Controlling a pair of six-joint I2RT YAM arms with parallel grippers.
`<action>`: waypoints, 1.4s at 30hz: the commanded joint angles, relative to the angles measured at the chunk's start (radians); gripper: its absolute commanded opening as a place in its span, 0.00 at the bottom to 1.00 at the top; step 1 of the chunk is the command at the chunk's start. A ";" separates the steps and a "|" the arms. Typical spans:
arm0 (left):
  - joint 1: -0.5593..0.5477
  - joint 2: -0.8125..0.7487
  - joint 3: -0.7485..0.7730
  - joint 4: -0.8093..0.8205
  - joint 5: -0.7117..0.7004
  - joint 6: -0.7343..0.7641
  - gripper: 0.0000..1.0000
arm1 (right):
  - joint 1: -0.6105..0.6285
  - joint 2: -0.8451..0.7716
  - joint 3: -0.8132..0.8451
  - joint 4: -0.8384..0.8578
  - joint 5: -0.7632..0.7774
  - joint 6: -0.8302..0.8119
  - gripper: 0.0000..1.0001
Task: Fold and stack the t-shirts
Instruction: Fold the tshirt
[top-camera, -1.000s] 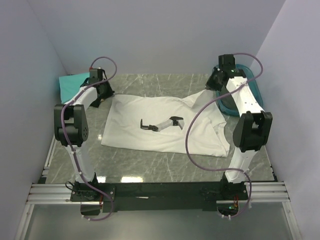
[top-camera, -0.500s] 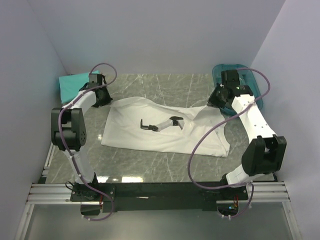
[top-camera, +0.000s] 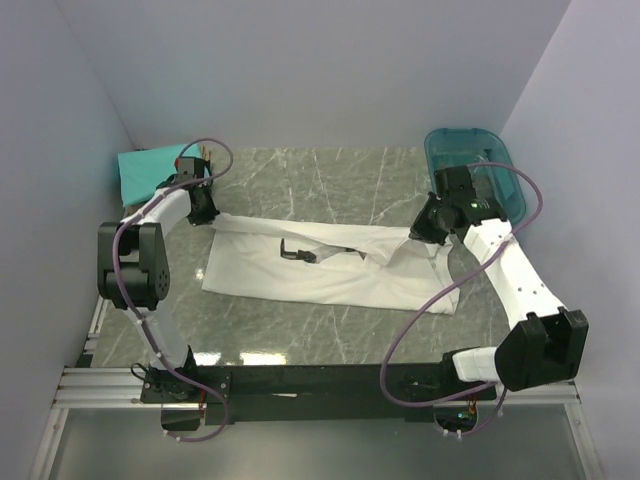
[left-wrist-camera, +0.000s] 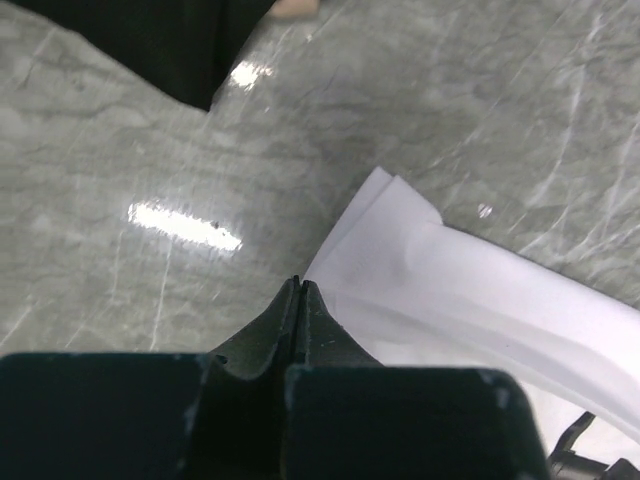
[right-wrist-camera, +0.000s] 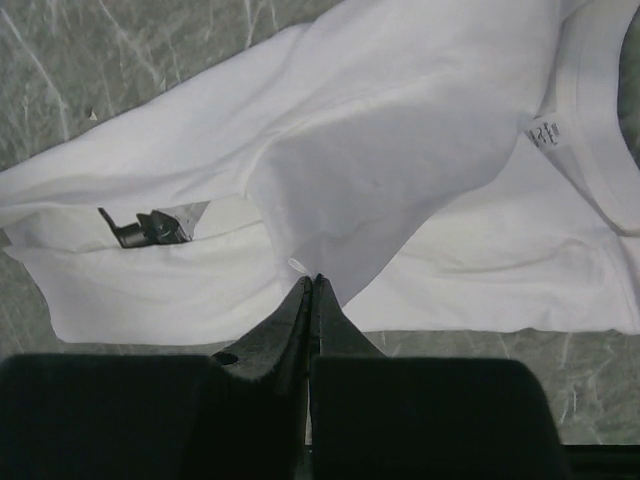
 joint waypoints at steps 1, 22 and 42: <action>0.003 -0.088 -0.026 -0.015 -0.053 0.012 0.00 | 0.026 -0.062 -0.033 -0.021 0.038 0.050 0.00; 0.003 -0.269 -0.212 -0.056 -0.115 -0.049 0.06 | 0.063 -0.207 -0.241 -0.058 0.116 0.111 0.00; -0.092 -0.162 -0.011 -0.061 0.014 -0.086 0.47 | 0.271 -0.052 -0.088 -0.038 0.298 0.020 0.44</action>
